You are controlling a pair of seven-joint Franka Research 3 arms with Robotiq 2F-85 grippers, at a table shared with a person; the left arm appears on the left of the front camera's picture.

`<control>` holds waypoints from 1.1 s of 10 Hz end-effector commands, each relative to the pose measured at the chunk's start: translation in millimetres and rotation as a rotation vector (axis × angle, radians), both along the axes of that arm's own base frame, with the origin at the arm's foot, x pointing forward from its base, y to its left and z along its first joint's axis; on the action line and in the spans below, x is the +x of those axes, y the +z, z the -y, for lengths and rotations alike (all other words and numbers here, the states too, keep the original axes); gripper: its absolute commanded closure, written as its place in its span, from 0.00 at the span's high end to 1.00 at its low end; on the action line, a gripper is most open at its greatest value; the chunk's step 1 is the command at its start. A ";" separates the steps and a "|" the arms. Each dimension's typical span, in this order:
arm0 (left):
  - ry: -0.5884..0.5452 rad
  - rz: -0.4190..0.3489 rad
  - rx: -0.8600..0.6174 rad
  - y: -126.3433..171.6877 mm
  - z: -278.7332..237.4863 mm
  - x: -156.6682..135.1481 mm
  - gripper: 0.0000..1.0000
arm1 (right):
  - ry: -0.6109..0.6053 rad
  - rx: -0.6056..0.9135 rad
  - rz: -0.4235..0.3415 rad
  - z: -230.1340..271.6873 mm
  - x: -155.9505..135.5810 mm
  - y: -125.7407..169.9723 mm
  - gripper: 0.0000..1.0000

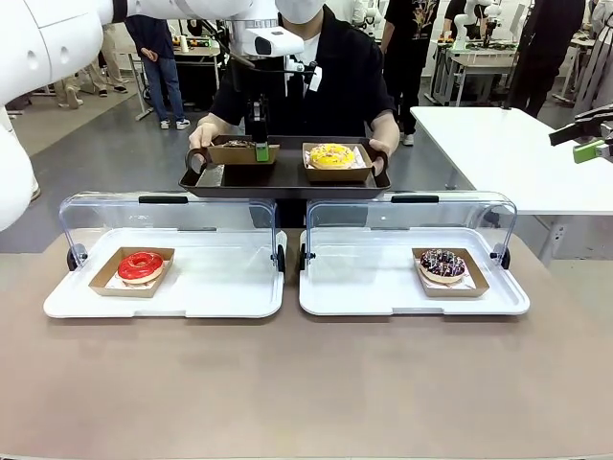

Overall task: Provide the desired donut to the person.
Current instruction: Place the picked Paper togo box onto the Handle tray extended by the person.

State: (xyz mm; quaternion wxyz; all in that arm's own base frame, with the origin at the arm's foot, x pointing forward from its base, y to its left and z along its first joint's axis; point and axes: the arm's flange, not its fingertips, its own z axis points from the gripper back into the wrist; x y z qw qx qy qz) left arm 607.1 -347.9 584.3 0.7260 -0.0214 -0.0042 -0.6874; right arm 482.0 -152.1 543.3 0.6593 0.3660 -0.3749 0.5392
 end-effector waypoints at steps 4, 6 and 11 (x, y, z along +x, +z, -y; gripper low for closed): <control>0.021 -0.025 -0.012 9.9 10.0 25.1 0.01 | -0.002 0.008 0.001 -0.5 -0.3 0.0 1.00; 0.015 -0.041 -0.012 4.7 8.6 27.6 0.01 | -0.002 0.008 0.001 -0.5 -0.3 0.0 1.00; 0.004 -0.046 -0.015 4.8 8.3 28.1 1.00 | -0.002 0.008 0.001 -0.5 -0.3 0.0 1.00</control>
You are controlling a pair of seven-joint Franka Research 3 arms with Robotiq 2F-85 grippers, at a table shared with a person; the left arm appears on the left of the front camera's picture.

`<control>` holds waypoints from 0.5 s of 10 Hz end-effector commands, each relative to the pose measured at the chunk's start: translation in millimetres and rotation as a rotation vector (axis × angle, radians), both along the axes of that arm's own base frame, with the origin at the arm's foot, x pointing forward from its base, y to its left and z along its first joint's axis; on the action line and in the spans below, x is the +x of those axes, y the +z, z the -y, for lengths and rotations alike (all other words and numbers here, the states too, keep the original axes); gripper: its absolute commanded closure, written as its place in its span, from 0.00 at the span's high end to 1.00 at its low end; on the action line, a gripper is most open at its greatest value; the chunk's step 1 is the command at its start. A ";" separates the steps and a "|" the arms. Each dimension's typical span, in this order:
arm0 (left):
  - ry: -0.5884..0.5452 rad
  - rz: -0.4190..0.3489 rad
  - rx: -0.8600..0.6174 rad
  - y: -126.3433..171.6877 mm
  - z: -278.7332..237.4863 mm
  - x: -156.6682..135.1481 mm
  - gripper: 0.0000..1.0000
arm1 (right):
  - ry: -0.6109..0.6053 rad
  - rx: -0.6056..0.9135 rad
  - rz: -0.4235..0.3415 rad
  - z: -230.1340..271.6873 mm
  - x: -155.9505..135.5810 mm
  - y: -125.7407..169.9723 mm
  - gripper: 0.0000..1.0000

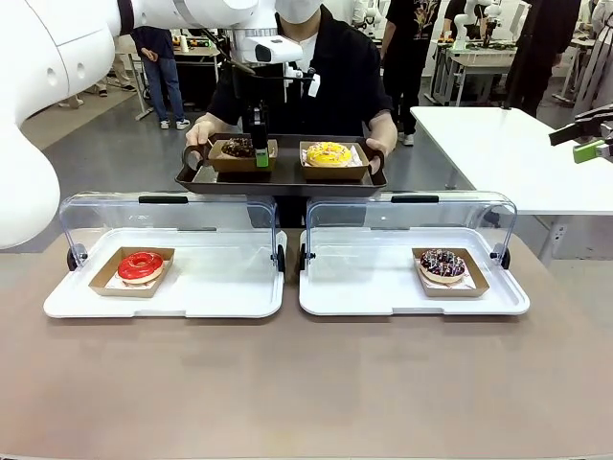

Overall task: Provide the desired donut to the person.
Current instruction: Place the picked Paper togo box onto the Handle tray extended by the person.

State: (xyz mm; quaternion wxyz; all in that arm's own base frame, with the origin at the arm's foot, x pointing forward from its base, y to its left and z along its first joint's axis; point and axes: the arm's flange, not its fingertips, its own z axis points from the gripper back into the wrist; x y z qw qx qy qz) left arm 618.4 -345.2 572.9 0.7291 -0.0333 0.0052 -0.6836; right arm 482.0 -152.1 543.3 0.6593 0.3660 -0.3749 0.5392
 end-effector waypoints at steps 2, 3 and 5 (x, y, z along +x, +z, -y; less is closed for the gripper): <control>-0.011 -0.009 -0.009 17.4 10.1 14.7 1.00 | -0.002 0.008 0.001 -0.5 -0.3 0.0 1.00; -0.013 -0.007 -0.009 18.6 9.2 13.8 0.80 | -0.002 0.008 0.001 -0.5 -0.3 0.0 1.00; -0.018 -0.001 -0.006 19.9 7.8 10.7 1.00 | -0.002 0.008 0.001 -0.5 -0.3 0.0 1.00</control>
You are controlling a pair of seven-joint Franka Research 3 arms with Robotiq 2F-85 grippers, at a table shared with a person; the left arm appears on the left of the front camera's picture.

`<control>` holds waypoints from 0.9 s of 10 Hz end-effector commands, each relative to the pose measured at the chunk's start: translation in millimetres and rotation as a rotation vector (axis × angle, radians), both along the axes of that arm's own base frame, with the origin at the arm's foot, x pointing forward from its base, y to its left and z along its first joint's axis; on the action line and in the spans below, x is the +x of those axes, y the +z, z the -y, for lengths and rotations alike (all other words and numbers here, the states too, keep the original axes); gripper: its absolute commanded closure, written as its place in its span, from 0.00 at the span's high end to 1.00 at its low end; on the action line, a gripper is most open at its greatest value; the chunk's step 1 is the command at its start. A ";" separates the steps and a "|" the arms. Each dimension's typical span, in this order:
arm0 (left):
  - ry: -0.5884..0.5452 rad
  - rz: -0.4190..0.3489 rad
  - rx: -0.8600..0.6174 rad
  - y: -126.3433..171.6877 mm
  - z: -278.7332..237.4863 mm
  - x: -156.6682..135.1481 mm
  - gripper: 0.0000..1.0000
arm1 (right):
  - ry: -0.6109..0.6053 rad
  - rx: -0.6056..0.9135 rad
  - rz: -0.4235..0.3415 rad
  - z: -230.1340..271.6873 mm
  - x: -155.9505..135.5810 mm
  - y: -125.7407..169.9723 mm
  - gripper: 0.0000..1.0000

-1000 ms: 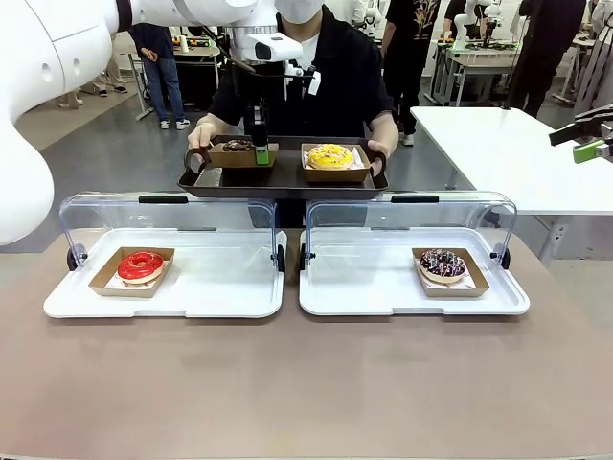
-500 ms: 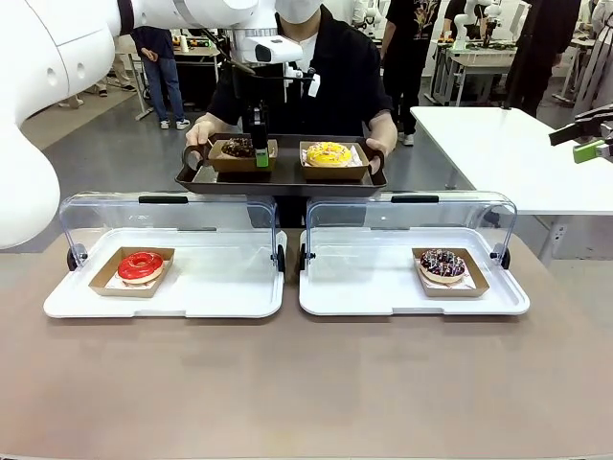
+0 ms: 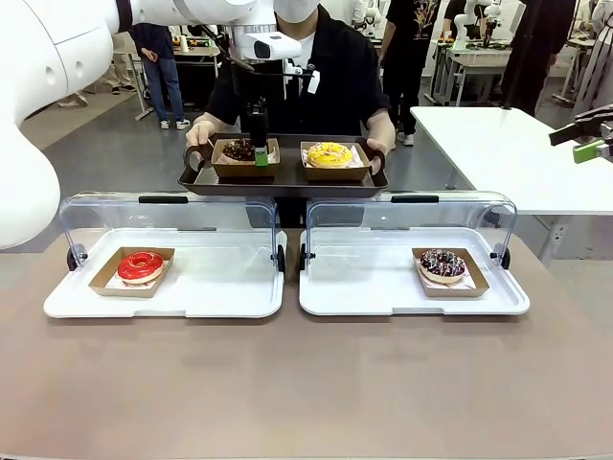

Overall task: Provide the desired donut to the person.
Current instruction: Place the picked Paper togo box onto the Handle tray extended by the person.

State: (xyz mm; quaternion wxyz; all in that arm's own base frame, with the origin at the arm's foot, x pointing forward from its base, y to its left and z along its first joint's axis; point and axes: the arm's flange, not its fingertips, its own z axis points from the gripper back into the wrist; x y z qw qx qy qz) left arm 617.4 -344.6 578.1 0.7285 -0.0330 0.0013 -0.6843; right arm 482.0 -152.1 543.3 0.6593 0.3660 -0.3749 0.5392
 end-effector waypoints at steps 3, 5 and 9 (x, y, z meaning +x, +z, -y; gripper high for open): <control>-0.025 -0.005 0.004 14.6 6.8 8.3 0.88 | -0.002 0.008 0.001 -0.5 -0.3 0.0 1.00; -0.053 0.014 0.009 19.5 5.6 -5.6 1.00 | -0.002 0.008 0.001 -0.5 -0.3 0.0 1.00; -0.190 0.171 0.072 44.3 -35.0 -87.2 0.95 | -0.002 0.008 0.001 -0.5 -0.3 0.0 1.00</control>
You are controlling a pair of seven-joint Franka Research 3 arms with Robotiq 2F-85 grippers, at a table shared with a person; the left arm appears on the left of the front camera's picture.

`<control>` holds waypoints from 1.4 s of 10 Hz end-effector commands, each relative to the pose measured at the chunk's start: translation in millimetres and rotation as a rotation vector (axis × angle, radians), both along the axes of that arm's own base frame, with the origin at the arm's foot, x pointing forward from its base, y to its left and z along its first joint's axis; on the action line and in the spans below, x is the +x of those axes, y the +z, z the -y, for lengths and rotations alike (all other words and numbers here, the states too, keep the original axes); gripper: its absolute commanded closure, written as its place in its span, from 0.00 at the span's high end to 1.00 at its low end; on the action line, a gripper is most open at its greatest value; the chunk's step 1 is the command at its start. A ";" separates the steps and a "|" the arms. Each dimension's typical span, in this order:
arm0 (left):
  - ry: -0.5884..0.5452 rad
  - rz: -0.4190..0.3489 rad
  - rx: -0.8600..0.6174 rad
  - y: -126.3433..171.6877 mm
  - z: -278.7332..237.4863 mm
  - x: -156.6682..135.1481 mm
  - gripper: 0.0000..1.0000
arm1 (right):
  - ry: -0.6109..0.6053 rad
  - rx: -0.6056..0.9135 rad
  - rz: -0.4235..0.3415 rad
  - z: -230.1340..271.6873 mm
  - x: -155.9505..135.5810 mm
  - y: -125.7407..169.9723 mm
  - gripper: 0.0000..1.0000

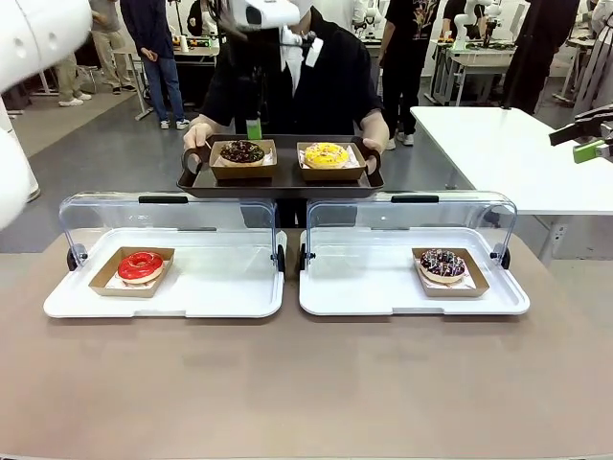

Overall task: Provide the desired donut to the person.
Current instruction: Place the picked Paper togo box onto the Handle tray extended by the person.

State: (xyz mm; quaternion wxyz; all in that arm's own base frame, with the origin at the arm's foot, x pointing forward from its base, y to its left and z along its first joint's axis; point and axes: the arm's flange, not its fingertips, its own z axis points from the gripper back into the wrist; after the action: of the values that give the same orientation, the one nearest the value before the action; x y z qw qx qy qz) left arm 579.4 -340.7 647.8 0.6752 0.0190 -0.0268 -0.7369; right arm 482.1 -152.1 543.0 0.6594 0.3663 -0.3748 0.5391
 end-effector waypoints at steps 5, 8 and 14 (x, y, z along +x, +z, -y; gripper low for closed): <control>-0.013 0.075 -0.003 -44.5 -98.4 -116.1 0.95 | -0.002 0.008 0.002 -0.5 -0.4 0.4 1.00; 0.051 0.093 -0.024 -47.9 -124.2 -130.4 0.95 | -0.002 0.008 0.002 -0.5 -0.4 0.4 1.00; 0.100 0.114 -0.007 -37.9 -134.8 -129.9 0.95 | -0.002 0.008 0.002 -0.5 -0.4 0.4 1.00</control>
State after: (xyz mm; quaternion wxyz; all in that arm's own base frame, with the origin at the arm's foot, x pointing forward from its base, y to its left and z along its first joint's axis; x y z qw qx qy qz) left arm 450.2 -204.9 610.3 0.7092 0.0595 -0.0676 -0.6993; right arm 482.1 -152.2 542.8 0.6595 0.3664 -0.3748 0.5389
